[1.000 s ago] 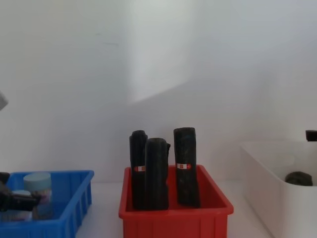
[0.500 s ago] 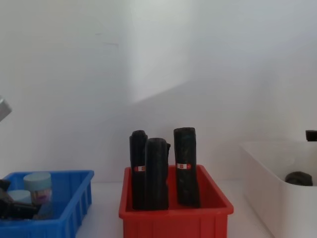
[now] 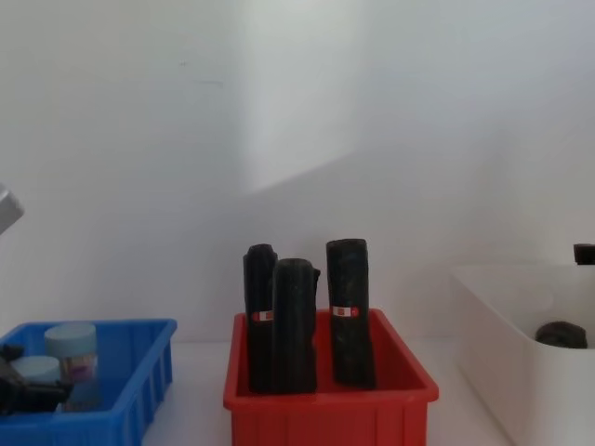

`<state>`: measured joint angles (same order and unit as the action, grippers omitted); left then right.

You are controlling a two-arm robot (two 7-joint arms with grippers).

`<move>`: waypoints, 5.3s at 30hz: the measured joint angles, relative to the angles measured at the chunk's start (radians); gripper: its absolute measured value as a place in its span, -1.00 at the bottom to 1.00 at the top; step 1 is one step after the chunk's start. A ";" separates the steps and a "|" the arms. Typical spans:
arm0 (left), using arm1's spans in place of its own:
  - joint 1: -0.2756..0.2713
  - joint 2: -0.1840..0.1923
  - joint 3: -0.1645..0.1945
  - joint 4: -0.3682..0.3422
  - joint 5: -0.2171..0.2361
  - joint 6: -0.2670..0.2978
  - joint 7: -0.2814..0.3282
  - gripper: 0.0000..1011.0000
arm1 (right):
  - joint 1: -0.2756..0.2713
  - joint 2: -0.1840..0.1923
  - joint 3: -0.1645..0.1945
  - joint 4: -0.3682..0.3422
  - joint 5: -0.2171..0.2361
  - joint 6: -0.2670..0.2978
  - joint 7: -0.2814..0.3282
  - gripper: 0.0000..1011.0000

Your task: Pick the cotton swabs from the blue box and place them into the white box.

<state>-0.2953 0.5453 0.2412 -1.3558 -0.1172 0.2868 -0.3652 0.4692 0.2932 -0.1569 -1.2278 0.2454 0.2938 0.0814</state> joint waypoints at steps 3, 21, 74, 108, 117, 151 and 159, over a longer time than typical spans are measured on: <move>0.000 0.000 0.000 0.000 0.000 0.001 0.000 0.53 | 0.000 0.000 0.000 0.000 0.000 0.000 0.000 0.98; 0.000 -0.001 0.001 0.001 0.002 0.002 0.003 0.41 | 0.000 0.000 0.000 0.000 0.000 0.000 0.000 0.98; -0.013 0.013 -0.044 -0.118 -0.121 -0.034 0.002 0.41 | 0.000 0.000 0.000 0.000 0.000 0.000 0.000 0.98; -0.036 0.013 -0.074 -0.316 -0.236 -0.054 0.000 0.41 | 0.081 -0.017 -0.045 0.060 -0.130 -0.191 0.266 0.98; -0.035 0.007 -0.067 -0.330 -0.239 -0.050 -0.007 0.41 | 0.103 -0.023 -0.054 0.086 -0.132 -0.226 0.348 0.98; -0.040 -0.034 -0.022 -0.389 -0.203 -0.052 -0.032 0.41 | 0.239 -0.093 -0.123 0.255 -0.053 -0.279 0.690 0.98; -0.039 -0.034 -0.021 -0.390 -0.203 -0.052 -0.027 0.41 | 0.297 -0.123 -0.150 0.327 -0.049 -0.295 0.793 0.98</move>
<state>-0.3346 0.5108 0.2202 -1.7458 -0.3201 0.2351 -0.3918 0.7661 0.1701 -0.3065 -0.9004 0.1964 -0.0015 0.8748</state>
